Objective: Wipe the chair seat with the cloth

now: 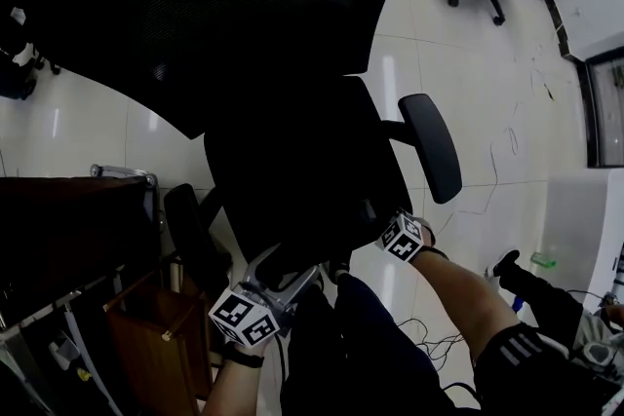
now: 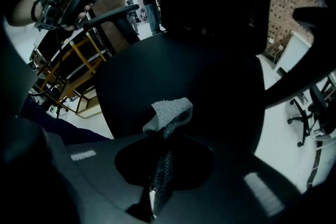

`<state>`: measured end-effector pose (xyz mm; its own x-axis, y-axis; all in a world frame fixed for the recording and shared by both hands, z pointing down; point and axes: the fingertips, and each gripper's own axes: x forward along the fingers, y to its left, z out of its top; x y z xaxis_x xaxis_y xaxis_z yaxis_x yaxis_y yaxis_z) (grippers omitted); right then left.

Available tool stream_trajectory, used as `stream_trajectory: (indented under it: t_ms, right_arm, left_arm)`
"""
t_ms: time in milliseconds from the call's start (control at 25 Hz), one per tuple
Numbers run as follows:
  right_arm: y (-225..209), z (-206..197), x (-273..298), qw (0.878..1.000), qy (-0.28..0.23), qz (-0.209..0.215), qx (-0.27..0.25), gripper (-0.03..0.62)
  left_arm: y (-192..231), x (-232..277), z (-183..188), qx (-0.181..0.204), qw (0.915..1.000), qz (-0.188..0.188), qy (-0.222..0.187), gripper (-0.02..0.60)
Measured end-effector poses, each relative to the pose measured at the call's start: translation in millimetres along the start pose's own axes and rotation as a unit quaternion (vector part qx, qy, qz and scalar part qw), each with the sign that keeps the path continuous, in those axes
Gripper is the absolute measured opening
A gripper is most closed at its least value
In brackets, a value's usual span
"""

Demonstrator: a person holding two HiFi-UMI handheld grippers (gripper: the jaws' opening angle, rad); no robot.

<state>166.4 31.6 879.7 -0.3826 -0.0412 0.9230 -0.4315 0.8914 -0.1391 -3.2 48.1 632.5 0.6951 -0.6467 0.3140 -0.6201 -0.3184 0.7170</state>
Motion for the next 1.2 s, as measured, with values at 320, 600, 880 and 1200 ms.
stream_trajectory:
  t_ms: [320,600,880,1200]
  right_arm:
    - [-39.6,-27.0,-33.5,0.996,-0.005,-0.056,0.076,0.029]
    - [-45.9,-14.2,-47.9,0.984,-0.041,-0.065,0.161,0.029]
    - [-22.9,78.4,-125.0,0.955,-0.205,-0.003,0.216,0.029]
    - [22.4,179.6,-259.3,0.914,-0.325,0.093,0.223,0.029]
  left_arm:
    - [-19.3,24.8,-4.2,0.009,0.9995,-0.023,0.02,0.334]
    - [-17.7,17.7,-4.7,0.014,0.9997,-0.015,0.017,0.334]
    - [-36.6,-9.1,30.5,0.028,0.9995,0.003,-0.014,0.334]
    - [-105.9,-52.5,95.3,0.051,0.9965,0.024,-0.062,0.334]
